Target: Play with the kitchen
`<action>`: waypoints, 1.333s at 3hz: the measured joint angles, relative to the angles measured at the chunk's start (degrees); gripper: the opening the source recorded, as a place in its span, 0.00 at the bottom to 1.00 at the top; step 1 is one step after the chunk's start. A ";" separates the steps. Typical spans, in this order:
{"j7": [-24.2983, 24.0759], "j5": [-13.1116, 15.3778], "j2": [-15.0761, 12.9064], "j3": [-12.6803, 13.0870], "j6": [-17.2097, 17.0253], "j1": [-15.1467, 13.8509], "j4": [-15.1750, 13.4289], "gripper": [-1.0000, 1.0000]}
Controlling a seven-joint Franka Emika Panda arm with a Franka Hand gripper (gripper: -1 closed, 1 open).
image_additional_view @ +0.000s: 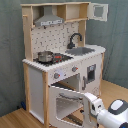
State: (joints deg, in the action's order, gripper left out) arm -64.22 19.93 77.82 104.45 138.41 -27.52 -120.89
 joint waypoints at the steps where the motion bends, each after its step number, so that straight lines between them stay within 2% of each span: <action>1: 0.19 0.00 -1.29 0.03 -4.33 1.04 -3.61 1.00; 2: 0.21 -0.12 -3.02 0.53 -7.54 3.34 -7.69 1.00; 3: 0.05 -1.79 -3.39 1.98 -6.75 1.51 -12.68 1.00; 4: -0.35 -1.77 -3.07 2.00 -3.14 -3.30 -12.69 1.00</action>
State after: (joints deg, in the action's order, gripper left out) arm -64.57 18.16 74.75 106.45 135.27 -30.82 -133.58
